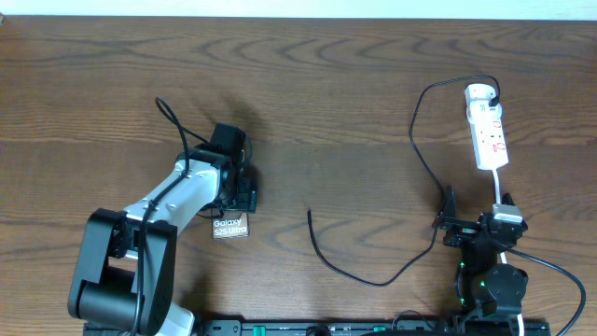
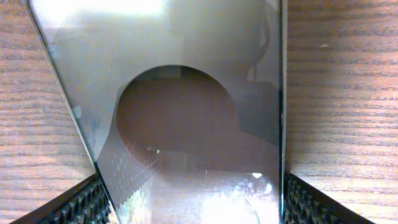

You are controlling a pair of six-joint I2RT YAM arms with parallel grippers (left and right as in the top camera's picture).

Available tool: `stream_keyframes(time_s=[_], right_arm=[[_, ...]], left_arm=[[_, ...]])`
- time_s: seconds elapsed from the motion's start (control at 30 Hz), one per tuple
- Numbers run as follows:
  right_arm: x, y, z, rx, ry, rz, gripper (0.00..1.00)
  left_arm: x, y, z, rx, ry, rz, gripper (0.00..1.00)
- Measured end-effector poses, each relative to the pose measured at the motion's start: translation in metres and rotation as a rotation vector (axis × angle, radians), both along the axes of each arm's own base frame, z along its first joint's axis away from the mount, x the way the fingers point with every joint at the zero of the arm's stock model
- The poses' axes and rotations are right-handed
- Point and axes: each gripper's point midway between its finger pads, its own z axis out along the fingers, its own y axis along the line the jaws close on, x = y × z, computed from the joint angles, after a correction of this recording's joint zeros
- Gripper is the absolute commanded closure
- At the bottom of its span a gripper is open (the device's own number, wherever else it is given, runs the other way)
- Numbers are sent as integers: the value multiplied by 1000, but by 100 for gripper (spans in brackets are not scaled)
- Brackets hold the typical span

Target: Plug charger to phone and switch on socket

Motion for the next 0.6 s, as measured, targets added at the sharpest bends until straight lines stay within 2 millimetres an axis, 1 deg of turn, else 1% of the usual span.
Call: stream_keyframes(time_s=[0.37, 0.4, 0.43, 0.6], right_arm=[[0, 0, 0, 0, 0, 0, 1], [0, 0, 0, 0, 0, 0, 1], [0, 0, 0, 0, 0, 0, 1], [0, 0, 0, 0, 0, 0, 1]], left_arm=[[0, 0, 0, 0, 0, 0, 22], [0, 0, 0, 0, 0, 0, 19], [0, 0, 0, 0, 0, 0, 14], [0, 0, 0, 0, 0, 3, 13]])
